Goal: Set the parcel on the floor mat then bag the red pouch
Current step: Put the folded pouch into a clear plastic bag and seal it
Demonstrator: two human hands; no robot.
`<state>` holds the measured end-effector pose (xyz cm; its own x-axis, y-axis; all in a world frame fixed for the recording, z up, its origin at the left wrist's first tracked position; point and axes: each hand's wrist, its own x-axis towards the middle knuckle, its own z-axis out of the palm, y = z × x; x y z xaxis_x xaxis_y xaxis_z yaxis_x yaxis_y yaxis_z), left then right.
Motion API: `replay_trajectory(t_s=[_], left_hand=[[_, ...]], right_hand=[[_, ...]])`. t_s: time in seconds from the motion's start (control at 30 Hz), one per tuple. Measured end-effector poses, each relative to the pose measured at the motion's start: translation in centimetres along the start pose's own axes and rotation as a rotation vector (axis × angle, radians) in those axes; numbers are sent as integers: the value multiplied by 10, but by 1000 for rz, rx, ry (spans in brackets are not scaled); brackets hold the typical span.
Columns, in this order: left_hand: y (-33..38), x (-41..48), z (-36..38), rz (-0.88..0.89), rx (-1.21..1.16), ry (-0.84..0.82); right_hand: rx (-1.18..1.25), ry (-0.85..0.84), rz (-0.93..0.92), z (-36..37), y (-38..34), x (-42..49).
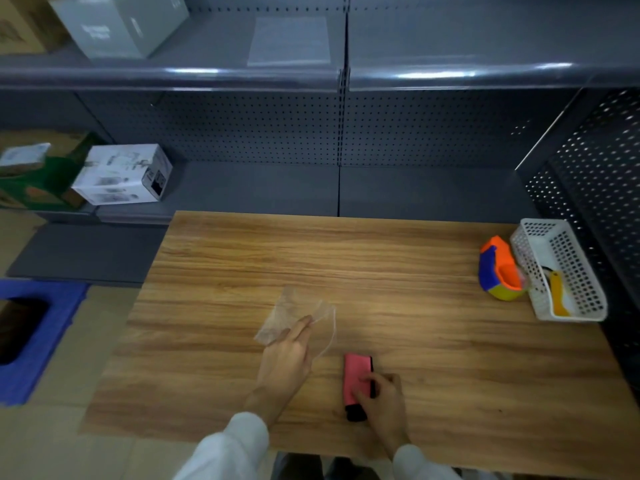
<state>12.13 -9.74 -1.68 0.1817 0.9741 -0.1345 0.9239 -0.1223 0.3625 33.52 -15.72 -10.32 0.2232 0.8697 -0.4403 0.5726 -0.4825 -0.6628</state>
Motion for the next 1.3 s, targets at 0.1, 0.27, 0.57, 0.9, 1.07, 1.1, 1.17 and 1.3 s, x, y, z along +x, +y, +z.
replay_trajectory(t_s=[0.1, 0.27, 0.57, 0.9, 1.07, 1.1, 1.17, 1.3], left_hand=[[0, 1, 0, -13, -2, -8], [-1, 2, 1, -11, -3, -8], [-1, 1, -3, -18, -21, -18], [0, 1, -10, -4, -100, -131], [0, 9, 2, 14, -160, -151], [1, 9, 6, 14, -167, -151], [3, 9, 9, 17, -183, -140], [6, 6, 9, 22, -176, -104]], right_hand=[[12, 5, 81, -2, -5, 1], [73, -15, 318, -6, -8, 13], [110, -57, 352, 1, -12, 7], [300, -22, 100, -19, -24, -4], [574, 34, 8, -44, -41, -11], [603, 27, -28, -47, -47, -13], [581, -6, -99, -48, -56, -17], [385, -88, -181, -44, -76, -18]])
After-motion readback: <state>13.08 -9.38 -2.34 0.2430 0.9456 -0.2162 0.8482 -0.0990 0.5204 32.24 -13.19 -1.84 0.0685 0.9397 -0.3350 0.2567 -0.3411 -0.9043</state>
